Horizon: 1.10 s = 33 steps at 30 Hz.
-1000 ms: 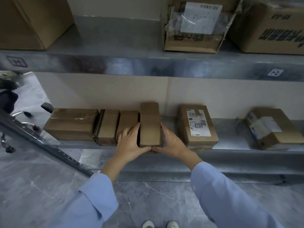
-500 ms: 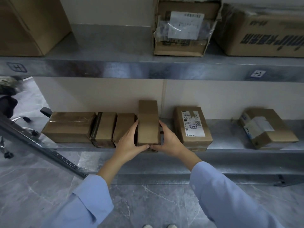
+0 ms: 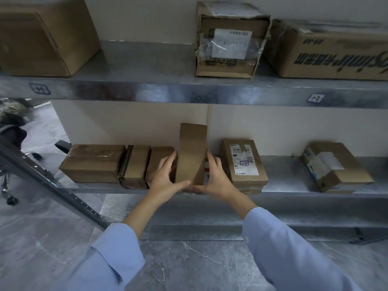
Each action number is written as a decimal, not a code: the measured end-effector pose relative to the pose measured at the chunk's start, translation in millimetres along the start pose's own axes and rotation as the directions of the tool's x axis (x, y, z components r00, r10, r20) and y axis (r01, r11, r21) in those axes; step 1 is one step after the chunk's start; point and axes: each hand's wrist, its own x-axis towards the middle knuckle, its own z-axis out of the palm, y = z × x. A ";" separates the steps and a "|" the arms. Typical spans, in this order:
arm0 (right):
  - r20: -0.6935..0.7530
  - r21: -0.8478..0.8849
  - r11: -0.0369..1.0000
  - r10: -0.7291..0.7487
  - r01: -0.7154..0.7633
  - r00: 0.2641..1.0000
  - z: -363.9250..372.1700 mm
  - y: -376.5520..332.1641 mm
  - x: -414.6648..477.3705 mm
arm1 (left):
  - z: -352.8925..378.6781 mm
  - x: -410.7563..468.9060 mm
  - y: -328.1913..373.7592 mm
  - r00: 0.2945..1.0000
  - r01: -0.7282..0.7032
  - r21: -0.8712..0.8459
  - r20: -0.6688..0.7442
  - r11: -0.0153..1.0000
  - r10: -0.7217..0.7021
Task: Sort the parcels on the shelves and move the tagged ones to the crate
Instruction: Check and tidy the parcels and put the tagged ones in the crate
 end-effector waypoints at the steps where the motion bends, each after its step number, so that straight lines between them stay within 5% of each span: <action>1: -0.004 -0.009 1.000 -0.011 0.011 1.000 -0.4 -0.3 -0.2 | -0.3 1.3 0.4 1.000 0.000 0.000 -0.005 1.000 0.000; 13: -0.097 -0.030 0.999 -0.041 0.038 0.994 -14.7 -4.3 -3.6 | 3.3 9.4 0.2 0.999 0.046 -0.172 0.030 0.984 -0.042; 20: -0.127 -0.148 0.985 -0.113 0.094 0.985 -19.0 -12.5 -4.4 | 5.5 15.0 10.5 0.999 0.014 -0.081 0.044 0.997 -0.010; 33: -0.113 0.024 0.997 -0.073 0.076 0.991 -29.4 -8.8 -4.1 | 1.1 16.9 14.8 0.997 0.044 -0.315 0.073 0.948 -0.022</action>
